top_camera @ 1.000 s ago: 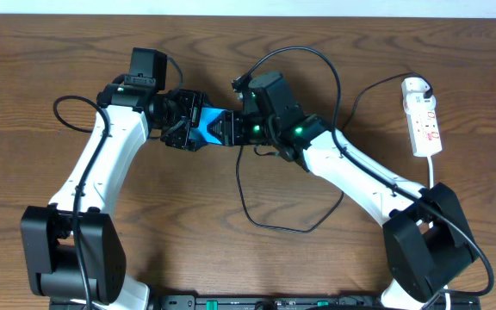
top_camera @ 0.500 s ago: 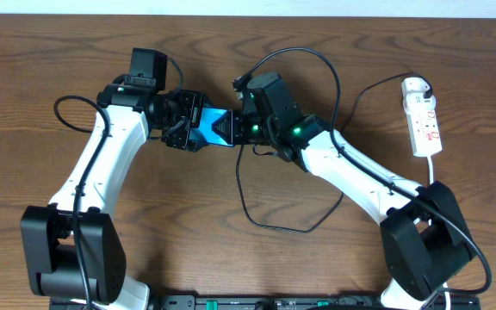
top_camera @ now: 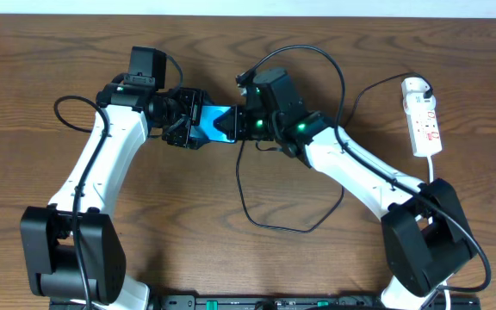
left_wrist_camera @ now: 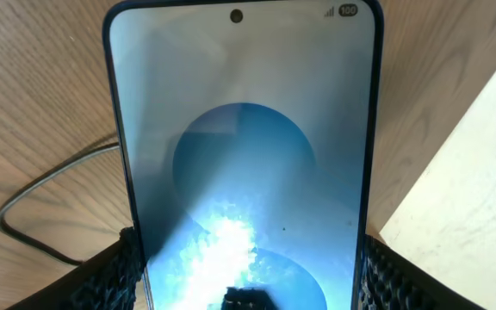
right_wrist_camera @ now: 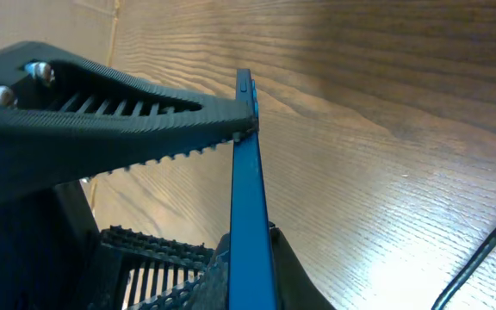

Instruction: Plug charger to phone and switch on socket

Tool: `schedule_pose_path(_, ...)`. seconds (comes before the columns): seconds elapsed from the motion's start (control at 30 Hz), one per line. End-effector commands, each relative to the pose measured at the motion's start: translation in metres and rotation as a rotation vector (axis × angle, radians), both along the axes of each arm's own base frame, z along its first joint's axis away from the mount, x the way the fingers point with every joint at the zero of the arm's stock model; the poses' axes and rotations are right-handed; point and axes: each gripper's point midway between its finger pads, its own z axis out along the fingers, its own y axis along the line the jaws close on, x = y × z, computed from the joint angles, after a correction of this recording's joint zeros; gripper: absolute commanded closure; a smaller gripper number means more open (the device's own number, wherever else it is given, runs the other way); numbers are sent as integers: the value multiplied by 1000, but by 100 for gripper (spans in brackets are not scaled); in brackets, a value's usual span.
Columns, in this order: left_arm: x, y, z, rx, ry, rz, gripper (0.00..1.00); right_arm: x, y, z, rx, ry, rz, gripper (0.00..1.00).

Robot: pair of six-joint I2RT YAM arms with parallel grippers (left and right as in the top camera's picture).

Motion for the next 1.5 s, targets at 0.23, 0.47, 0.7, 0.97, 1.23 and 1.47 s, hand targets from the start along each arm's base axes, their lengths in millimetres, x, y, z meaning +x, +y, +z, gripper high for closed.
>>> schedule_pose_path(0.23, 17, -4, 17, -18, -108, -27, 29, 44, -44, 22, 137, 97, -156, 99)
schedule_pose_path(0.47, 37, -13, 35, -36, -286, -117, 27, 63, -72, 24, 194, 189, -274, 99)
schedule_pose_path(0.7, 55, -16, 50, 7, -477, -227, 26, 77, -78, 45, 322, 249, -331, 98)
schedule_pose_path(0.97, 67, -28, 75, -29, -650, -312, 26, 87, -71, 82, 509, 317, -360, 98)
schedule_pose_path(1.23, 76, -19, 79, -68, -625, -228, 25, 84, -64, 85, 588, 497, -430, 99)
schedule_pose_path(1.47, 93, -19, 82, -129, -652, -185, 30, 79, -50, 90, 621, 537, -436, 98)
